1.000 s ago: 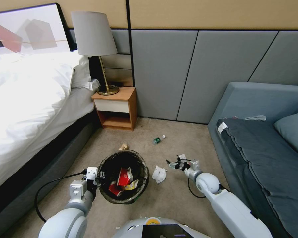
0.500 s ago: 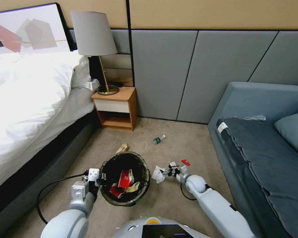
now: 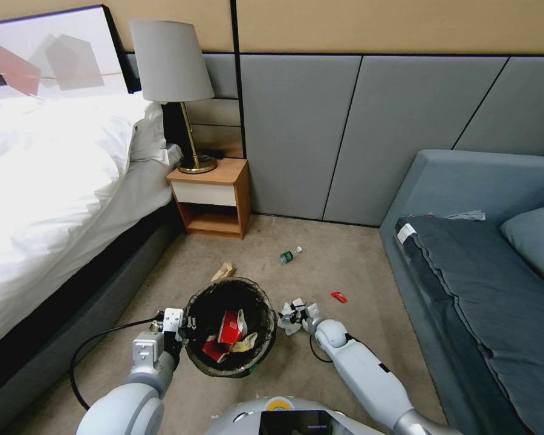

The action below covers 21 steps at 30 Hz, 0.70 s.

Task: Pick up the trash bin, then pick up the garbage from the floor and place it into the trash bin.

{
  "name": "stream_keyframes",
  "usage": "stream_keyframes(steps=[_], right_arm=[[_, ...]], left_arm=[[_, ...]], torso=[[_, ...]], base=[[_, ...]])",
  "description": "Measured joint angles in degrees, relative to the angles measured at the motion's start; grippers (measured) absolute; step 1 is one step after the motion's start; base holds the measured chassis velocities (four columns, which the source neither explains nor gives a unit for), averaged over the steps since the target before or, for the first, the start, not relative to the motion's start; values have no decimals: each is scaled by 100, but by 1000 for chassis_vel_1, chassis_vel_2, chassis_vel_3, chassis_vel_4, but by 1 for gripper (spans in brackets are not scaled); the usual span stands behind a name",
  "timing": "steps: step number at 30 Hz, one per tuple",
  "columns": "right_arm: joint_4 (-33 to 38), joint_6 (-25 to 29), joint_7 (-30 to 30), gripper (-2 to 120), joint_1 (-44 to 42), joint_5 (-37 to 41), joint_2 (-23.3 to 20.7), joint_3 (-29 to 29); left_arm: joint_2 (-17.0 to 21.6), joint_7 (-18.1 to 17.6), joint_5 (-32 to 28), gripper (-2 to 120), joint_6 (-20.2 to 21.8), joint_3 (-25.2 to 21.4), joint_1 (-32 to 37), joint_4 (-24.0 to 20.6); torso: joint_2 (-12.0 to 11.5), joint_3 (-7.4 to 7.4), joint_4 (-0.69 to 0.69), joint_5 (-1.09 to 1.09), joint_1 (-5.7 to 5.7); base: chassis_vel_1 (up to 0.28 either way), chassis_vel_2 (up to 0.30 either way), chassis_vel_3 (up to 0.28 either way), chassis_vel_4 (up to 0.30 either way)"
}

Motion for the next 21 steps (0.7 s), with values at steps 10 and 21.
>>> stream_keyframes(steps=[10,21], right_arm=[[-138,-107,51,100,-26,-54,-19,70],[-91,-107,32,88,-107,-80,-24,158]], left_arm=[[-2,5,-1,1,-7,9,-9,0],[28,7,-25,1,-11,10,20,0]], torso=[[0,0,0,0,0],[0,0,0,0,0]], base=[[0,0,0,0],[0,0,0,0]])
